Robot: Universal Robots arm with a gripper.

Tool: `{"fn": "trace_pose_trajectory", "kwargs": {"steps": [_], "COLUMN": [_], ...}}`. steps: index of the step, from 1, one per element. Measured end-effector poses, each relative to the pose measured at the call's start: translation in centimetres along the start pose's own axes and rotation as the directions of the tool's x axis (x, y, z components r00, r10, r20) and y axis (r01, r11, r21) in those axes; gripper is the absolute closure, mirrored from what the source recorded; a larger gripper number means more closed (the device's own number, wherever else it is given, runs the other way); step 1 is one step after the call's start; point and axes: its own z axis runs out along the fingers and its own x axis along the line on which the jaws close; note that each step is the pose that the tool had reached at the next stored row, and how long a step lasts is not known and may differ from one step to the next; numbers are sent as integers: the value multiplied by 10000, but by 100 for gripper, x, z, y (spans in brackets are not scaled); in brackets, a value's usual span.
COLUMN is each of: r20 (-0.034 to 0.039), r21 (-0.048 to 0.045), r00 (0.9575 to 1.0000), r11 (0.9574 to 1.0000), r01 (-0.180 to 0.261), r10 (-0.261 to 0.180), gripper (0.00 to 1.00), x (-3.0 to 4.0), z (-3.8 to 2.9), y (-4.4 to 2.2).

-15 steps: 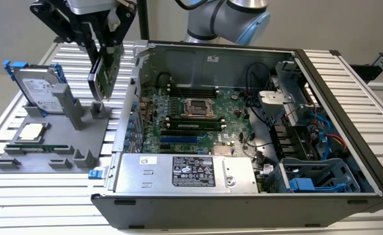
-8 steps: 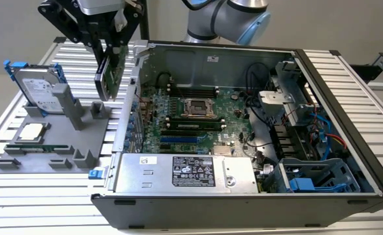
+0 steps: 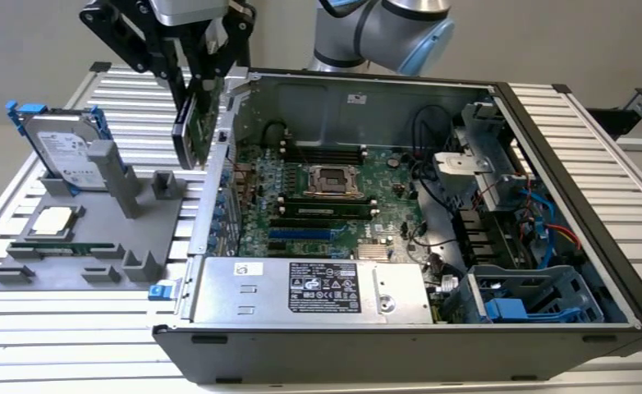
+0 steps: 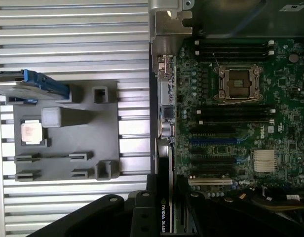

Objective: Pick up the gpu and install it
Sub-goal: 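Pick up the gpu and move the gpu toward the slot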

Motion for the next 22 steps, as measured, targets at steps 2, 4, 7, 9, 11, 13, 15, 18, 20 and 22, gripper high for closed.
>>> {"fn": "trace_pose_trajectory", "kwargs": {"steps": [2,4,7,9,11,13,15,18,20,22], "r20": [1,0,0,0,0,0,0,1,1,0], "r21": [-1,0,0,0,0,-1,0,0,0,-1], "r00": [10000,10000,10000,10000,10000,10000,10000,10000,10000,10000], "r11": [10000,10000,10000,10000,10000,10000,10000,10000,10000,10000], "r01": [-1,0,-2,0,1,-1,0,0,0,-1], "r10": [1,0,2,0,-1,1,0,0,0,1], "gripper": [100,100,100,100,100,100,100,100,100,100], "x": [-21,-32,-35,-36,-42,-69,-106,-167,-209,-249], "z": [1,1,1,1,1,2,3,4,5,6], "y": [1,1,2,2,2,3,5,7,9,11]}}
